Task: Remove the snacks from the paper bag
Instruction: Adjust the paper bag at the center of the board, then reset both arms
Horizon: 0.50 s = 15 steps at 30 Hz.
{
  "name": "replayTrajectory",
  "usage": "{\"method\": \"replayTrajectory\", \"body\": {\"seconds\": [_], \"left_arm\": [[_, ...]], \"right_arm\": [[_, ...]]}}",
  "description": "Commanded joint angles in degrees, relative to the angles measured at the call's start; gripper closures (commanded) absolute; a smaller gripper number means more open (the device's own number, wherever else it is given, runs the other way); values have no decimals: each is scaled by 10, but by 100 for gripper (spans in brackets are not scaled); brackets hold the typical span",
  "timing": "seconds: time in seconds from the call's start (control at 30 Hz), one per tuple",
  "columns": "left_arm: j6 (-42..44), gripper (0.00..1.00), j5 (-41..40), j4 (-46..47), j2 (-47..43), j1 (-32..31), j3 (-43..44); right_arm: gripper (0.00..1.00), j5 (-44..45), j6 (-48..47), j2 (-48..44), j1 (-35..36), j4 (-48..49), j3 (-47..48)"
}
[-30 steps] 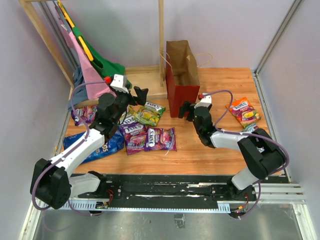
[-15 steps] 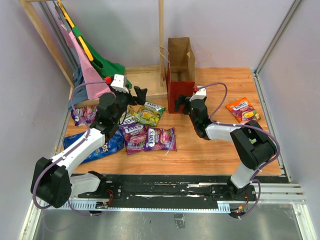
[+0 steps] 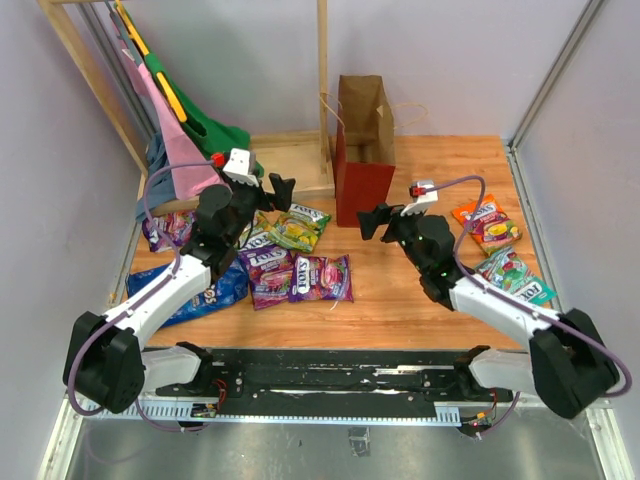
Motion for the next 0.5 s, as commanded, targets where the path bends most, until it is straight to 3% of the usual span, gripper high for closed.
{"method": "replayTrajectory", "body": {"seconds": [0.0, 0.2, 0.47], "left_arm": [[-3, 0, 16, -16, -10, 5, 10], [-31, 0, 40, -4, -17, 5, -5], [-34, 0, 32, -15, -23, 5, -5]], "right_arm": [[2, -38, -40, -78, -1, -123, -2], [2, 10, -33, -151, -9, -300, 29], [2, 39, -57, -157, -10, -413, 70]]}}
